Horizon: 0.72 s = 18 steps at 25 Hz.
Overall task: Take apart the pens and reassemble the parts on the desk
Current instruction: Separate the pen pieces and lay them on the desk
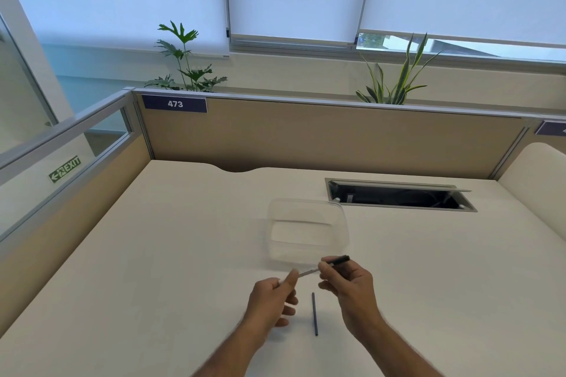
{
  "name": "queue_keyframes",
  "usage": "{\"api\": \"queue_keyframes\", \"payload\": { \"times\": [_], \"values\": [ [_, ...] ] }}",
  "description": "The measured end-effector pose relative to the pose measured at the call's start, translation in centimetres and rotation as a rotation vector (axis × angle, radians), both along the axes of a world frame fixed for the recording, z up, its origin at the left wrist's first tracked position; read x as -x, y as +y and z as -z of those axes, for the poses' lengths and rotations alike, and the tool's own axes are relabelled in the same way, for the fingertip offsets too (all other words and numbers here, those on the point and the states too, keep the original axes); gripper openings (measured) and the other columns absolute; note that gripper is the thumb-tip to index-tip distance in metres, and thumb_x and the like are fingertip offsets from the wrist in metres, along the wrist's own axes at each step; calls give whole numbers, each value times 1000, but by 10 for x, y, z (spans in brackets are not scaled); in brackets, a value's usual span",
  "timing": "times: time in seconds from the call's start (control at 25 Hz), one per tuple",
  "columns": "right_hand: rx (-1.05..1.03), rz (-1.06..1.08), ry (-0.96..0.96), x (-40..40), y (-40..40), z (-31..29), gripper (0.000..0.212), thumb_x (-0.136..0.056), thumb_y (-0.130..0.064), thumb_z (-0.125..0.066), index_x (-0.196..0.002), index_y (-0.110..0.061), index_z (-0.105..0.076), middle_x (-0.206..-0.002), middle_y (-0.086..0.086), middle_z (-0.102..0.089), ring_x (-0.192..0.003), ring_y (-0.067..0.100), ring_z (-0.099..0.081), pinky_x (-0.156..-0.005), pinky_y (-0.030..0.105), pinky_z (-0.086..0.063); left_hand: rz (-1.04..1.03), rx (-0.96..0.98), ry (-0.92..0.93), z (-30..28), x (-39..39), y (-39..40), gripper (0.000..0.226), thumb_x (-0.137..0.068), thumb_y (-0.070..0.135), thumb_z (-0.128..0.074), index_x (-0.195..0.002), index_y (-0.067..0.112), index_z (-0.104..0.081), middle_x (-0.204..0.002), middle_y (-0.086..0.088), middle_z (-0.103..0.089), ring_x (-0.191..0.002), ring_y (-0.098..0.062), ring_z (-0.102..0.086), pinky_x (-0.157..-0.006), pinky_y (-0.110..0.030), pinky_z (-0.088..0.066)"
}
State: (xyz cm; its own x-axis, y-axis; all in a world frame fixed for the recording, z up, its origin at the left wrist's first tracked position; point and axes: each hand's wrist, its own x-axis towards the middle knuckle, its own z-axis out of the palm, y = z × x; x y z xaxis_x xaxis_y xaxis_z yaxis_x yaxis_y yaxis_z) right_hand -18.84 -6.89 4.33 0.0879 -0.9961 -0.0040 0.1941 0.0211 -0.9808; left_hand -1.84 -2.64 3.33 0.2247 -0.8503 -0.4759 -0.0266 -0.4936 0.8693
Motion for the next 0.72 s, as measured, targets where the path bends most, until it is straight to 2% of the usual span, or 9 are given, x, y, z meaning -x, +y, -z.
{"api": "queue_keyframes", "payload": {
  "times": [0.08,0.16,0.2,0.32,0.4,0.48,0.56,0.64,0.72],
  "values": [
    [36,-2,39,-2,-2,-1,14,-77,-16,-80,-88,-9,-76,-80,15,-75,-76,25,-72,-66,30,-61,156,-13,-151,8,2,2,54,-86,66,-52,-88,15,-67,-83,-1,-75,-65,-14,-66,-57,-27,-53],
    [72,1,116,-4,-3,-1,6,-83,-7,-77,-87,-11,-76,-80,14,-75,-77,26,-72,-67,32,-62,313,9,-284,17,1,3,49,-86,66,-52,-93,19,-63,-89,3,-73,-70,-11,-64,-66,-29,-54],
    [96,8,177,-6,-3,-1,10,-84,-4,-76,-86,-14,-76,-79,11,-75,-76,25,-73,-67,31,-62,371,13,-343,21,0,4,46,-83,65,-57,-97,22,-62,-90,5,-71,-73,-9,-63,-70,-28,-54],
    [187,5,365,-11,-1,-1,19,-84,-4,-74,-82,-23,-75,-74,1,-76,-71,18,-73,-65,31,-63,465,10,-484,29,-4,5,47,-73,61,-69,-106,30,-56,-89,11,-66,-76,-4,-62,-68,-23,-49],
    [216,-2,432,-14,1,0,21,-84,-5,-75,-80,-26,-74,-74,-5,-76,-70,16,-72,-65,33,-63,467,42,-509,31,-4,3,45,-72,57,-71,-104,30,-55,-88,12,-65,-76,-4,-61,-72,-26,-51],
    [252,-1,490,-17,2,0,23,-83,-7,-76,-80,-29,-73,-75,-10,-76,-69,14,-72,-65,35,-63,480,90,-591,34,-4,1,49,-72,57,-70,-110,30,-54,-98,12,-62,-88,-8,-58,-82,-29,-50],
    [291,-5,545,-19,3,0,23,-82,-7,-77,-82,-29,-72,-79,-15,-76,-72,10,-73,-66,34,-62,547,133,-767,38,-6,0,64,-74,61,-65,-127,32,-47,-117,11,-57,-108,-13,-50,-92,-32,-43],
    [324,-11,581,-22,4,-1,19,-82,-7,-78,-84,-25,-73,-83,-20,-75,-75,6,-73,-67,28,-60,623,187,-881,43,-10,2,72,-76,62,-60,-138,32,-38,-130,12,-50,-119,-16,-43,-99,-35,-36],
    [357,-8,615,-23,3,-1,15,-81,-8,-79,-85,-22,-74,-84,-24,-74,-76,2,-72,-63,16,-55,659,251,-906,47,-16,5,74,-78,60,-58,-141,32,-32,-133,13,-47,-123,-16,-39,-102,-35,-31]
  ]
}}
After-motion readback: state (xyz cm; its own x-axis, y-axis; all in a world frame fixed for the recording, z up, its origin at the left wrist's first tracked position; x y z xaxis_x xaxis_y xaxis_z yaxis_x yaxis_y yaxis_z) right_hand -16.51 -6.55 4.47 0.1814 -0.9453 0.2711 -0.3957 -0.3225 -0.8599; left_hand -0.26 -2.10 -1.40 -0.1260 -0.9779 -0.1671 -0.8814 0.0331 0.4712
